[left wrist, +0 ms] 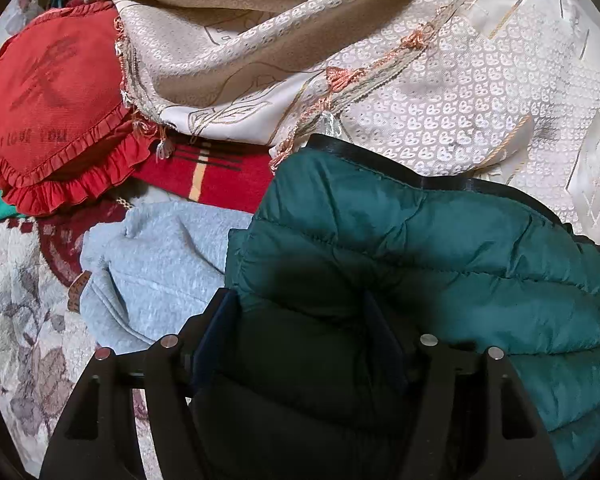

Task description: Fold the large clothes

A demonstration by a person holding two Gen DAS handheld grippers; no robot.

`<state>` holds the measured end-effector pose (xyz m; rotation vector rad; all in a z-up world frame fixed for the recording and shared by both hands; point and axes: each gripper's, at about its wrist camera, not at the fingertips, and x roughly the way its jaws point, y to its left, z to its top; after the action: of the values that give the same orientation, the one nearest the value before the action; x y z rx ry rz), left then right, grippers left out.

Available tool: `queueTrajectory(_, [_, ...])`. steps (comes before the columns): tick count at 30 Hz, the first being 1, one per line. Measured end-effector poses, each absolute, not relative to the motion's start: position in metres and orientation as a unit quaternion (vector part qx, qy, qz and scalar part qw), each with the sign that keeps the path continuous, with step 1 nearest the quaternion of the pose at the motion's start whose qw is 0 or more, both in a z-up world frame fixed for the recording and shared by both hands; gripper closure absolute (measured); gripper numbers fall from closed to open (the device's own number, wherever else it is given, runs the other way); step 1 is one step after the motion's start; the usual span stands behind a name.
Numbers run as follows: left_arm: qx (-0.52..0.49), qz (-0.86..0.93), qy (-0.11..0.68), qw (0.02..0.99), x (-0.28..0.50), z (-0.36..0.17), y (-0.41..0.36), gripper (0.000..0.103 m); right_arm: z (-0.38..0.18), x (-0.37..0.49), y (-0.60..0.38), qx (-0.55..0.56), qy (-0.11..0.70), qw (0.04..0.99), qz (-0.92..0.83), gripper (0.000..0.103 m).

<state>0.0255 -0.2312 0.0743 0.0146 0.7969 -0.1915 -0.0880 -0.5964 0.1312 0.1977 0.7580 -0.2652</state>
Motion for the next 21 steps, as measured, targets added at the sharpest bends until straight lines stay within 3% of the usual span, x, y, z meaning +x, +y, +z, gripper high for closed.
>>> queueTrajectory(10, [-0.004,-0.084,0.398,0.914,0.032,0.069,-0.228,0.043,0.099,-0.062,-0.606,0.088,0.398,0.900,-0.156,0.015])
queueTrajectory(16, [-0.006,-0.084,0.392,0.916,0.028,0.068,-0.226,0.042,0.131,-0.116,-0.600,0.109,0.364,0.915,-0.137,0.015])
queueTrajectory(21, [-0.006,-0.080,0.389,0.918,0.027,0.068,-0.226,0.042,0.122,-0.153,-0.590,0.103,0.366,0.916,-0.129,0.015])
